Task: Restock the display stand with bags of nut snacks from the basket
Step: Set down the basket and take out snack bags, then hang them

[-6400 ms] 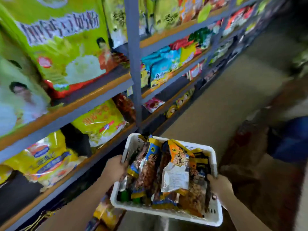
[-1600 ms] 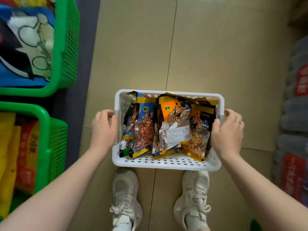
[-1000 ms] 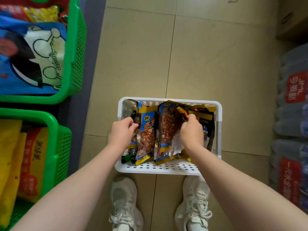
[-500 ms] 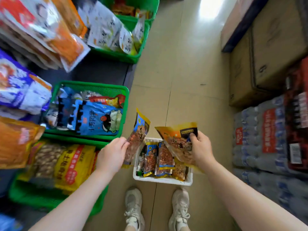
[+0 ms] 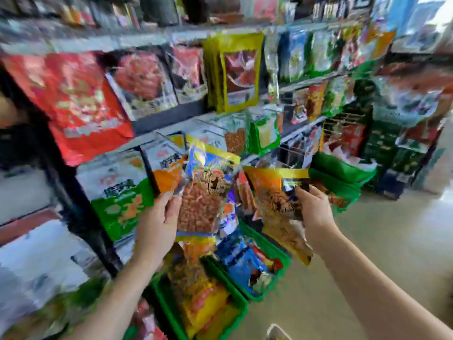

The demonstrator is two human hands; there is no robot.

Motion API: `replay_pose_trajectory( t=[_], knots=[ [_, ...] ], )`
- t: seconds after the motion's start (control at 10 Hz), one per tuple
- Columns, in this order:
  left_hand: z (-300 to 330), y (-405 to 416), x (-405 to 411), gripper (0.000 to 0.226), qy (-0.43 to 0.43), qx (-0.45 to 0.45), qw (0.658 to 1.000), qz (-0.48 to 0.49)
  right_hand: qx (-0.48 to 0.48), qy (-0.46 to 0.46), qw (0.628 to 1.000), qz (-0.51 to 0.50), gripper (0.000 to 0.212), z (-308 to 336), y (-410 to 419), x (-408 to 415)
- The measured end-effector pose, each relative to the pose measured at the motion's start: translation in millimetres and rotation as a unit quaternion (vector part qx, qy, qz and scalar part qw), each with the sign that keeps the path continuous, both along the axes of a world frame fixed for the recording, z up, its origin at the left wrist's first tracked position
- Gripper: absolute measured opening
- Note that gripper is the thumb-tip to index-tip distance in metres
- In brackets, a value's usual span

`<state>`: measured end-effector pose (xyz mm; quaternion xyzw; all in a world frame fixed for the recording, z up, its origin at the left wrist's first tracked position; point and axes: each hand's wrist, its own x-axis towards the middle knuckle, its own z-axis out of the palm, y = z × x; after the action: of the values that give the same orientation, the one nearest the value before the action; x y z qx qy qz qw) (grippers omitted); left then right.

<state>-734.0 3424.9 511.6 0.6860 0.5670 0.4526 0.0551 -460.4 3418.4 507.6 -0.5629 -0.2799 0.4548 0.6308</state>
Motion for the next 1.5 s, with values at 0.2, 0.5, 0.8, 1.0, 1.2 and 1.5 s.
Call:
replay_pose_trajectory(
  t=[0.2, 0.5, 0.8, 1.0, 1.2, 1.5],
  knots=[
    [79.5, -72.8, -131.4, 0.020, -0.023, 0.097, 0.983, 0.157, 0.079, 0.040, 0.984, 0.157, 0.007, 85.2, 18.1, -142.4],
    [111.5, -168.5, -370.4, 0.036, 0.121, 0.143, 0.921, 0.340, 0.205, 0.011, 0.933, 0.295, 0.023, 161.8, -2.5, -400.0],
    [146.6, -157.5, -543.2, 0.019, 0.136, 0.117, 0.867, 0.465, 0.294, -0.086, 0.914, 0.266, 0.025, 213.3, 2.3, -589.4],
    [83.5, -99.4, -617.2, 0.017, -0.049, -0.020, 0.876, 0.479, 0.323, -0.155, 0.894, 0.268, 0.027, 212.0, 47.2, -663.2],
    [44.1, -62.7, -656.6, 0.018, -0.207, 0.008, 0.834, 0.512, 0.262, -0.082, 0.909, 0.312, 0.021, 177.0, 115.5, -748.0],
    [37.8, -56.6, -679.0, 0.021, -0.208, -0.100, 0.837, 0.496, 0.300, -0.289, 0.871, 0.261, 0.033, 110.7, 124.0, -817.6]
  ],
)
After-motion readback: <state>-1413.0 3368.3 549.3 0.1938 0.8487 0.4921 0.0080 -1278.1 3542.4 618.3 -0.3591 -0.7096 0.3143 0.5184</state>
